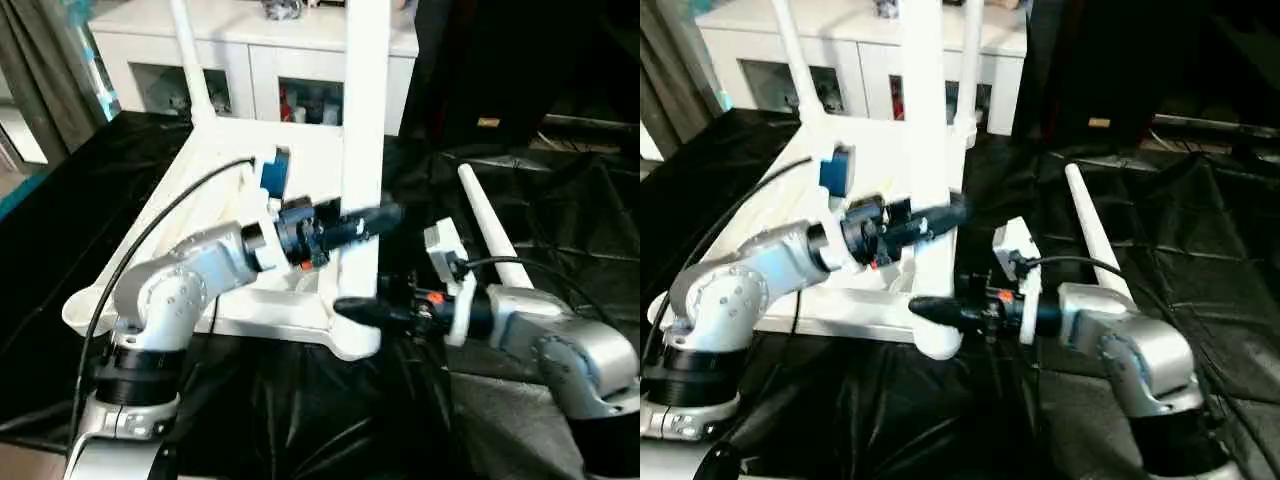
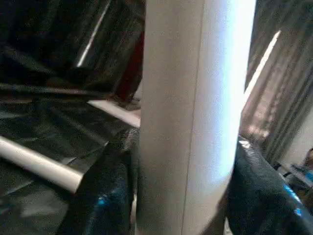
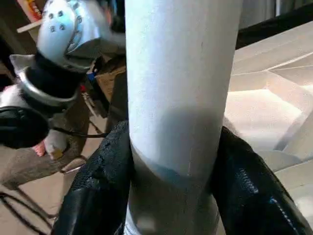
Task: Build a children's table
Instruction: Pick table leg
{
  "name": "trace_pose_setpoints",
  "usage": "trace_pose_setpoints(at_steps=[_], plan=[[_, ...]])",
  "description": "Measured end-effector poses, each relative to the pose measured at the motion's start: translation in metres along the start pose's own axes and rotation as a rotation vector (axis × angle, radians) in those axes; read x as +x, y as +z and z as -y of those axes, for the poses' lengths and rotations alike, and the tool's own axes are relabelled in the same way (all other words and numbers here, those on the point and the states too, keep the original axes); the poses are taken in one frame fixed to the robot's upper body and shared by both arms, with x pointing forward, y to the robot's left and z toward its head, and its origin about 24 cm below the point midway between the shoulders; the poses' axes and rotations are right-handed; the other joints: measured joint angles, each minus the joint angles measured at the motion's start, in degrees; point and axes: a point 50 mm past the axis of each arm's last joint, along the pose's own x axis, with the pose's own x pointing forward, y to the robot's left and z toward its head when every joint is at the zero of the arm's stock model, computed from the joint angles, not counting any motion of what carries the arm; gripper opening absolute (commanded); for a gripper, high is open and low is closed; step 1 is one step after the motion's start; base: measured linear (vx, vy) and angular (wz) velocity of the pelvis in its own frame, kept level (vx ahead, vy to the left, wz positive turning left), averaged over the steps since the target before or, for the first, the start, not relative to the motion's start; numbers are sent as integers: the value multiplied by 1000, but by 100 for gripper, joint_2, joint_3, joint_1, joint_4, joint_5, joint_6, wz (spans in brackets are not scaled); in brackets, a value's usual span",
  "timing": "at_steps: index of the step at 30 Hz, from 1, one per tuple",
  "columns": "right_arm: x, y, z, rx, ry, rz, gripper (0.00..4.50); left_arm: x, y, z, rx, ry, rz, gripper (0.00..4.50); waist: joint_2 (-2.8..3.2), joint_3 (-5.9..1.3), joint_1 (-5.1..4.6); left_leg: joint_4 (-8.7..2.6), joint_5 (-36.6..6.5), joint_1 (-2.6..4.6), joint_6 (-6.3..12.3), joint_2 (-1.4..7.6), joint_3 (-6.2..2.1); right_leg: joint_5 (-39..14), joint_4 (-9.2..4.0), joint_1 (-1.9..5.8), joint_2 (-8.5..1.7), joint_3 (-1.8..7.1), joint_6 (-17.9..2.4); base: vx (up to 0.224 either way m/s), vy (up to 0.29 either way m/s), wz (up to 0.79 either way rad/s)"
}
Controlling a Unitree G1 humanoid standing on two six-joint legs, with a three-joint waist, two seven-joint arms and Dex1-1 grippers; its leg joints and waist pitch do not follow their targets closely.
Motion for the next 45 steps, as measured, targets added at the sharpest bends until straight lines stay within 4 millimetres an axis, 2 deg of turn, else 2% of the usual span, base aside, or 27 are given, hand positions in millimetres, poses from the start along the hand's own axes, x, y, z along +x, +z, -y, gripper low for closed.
trace_pose_setpoints(at_steps=[4, 6, 16, 28, 41, 45], plan=[[-1, 1, 0, 6, 6, 3, 191, -1, 0, -1, -10, 1, 10, 190, 1, 0, -8, 0, 0, -1, 1, 2, 0, 0, 0, -2, 2, -1, 0, 0, 0, 0], [0, 1, 0, 1, 2, 4, 247, -1, 1, -1, -8, 8, 15, 188, 1, -1, -7, 0, 0, -2, 1, 2, 0, 0, -2, -2, 2, -1, 0, 0, 0, 0], [9, 1, 4, -19, -58, 1, 325, -3, 1, -6, 45, 86, -10, 186, -4, 0, 4, 0, 1, -4, 2, 2, 1, -1, -3, -2, 1, -1, 2, 0, 0, 0], [13, 10, 14, 35, -64, -45, 328, 6, -3, -4, 91, 48, -106, 186, -12, 1, 1, 0, 3, -6, 5, 2, 4, -2, -4, -3, 0, 0, 3, 0, 0, 0], [15, 4, 13, 69, -50, -104, 328, 8, -6, -8, 94, 46, -117, 186, -12, 1, 1, 0, 3, -8, 5, 2, 5, -2, -7, -4, 0, 0, 3, 0, 0, 0], [14, 4, 13, 74, -55, -110, 290, 9, -4, -7, 102, 36, -114, 186, -12, 1, 0, 0, 3, -7, 5, 2, 5, -2, -7, -4, 0, 0, 3, 0, 0, 0]])
